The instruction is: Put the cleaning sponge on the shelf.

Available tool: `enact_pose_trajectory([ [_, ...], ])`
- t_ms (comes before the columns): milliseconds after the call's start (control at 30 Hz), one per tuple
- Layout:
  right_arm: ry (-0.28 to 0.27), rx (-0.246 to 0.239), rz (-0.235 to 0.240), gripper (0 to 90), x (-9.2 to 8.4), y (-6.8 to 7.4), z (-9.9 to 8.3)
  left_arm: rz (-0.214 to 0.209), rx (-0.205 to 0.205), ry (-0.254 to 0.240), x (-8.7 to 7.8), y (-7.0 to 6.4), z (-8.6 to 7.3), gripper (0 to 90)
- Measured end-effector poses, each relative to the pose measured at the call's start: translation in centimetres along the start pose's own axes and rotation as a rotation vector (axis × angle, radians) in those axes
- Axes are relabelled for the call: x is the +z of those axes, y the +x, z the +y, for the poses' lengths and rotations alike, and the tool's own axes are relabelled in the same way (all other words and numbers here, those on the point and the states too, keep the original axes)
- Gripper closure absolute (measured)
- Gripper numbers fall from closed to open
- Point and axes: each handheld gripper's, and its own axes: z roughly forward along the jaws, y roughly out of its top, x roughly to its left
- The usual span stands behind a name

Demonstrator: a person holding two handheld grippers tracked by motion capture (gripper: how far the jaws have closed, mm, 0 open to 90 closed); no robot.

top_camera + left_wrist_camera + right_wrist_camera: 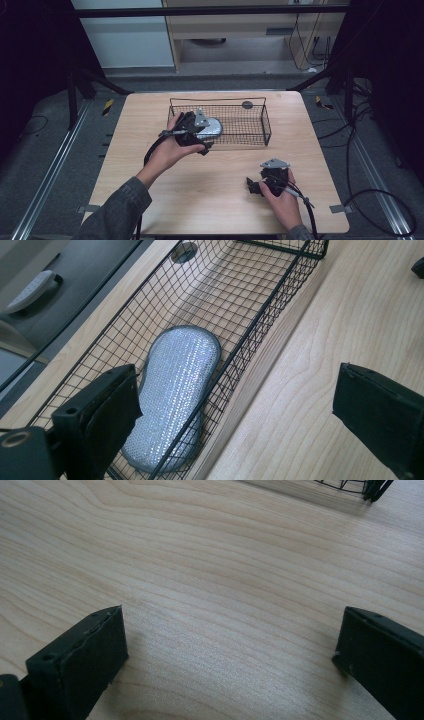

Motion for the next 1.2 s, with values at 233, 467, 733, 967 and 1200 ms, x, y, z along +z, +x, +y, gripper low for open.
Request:
enact_pose_trajectory([
  [233, 0.0, -0.001, -0.001, 0.4, 0.0, 0.0, 0.0, 0.02, -0.055, -0.048, -1.2, 0.0, -1.4, 4.0],
  [467, 0.0, -0.001, -0.001, 0.4, 0.0, 0.0, 0.0, 0.047, -0.106, -0.076, -2.3, 0.2, -3.3, 4.3],
  [733, 0.001, 0.0, -0.001, 0.4, 0.0, 0.0, 0.0, 0.071, -0.143, -0.076, -3.7, -0.1, -6.1, 4.2],
  [967, 0.0, 0.0, -0.002, 0.4, 0.0, 0.0, 0.0, 0.092, -0.174, -0.062, -4.3, 0.0, -8.3, 4.2],
  [1200, 0.0, 0.001, -0.002, 0.4, 0.0, 0.0, 0.0, 0.105, -0.253, -0.041, -4.1, 0.3, -11.8, 4.1],
])
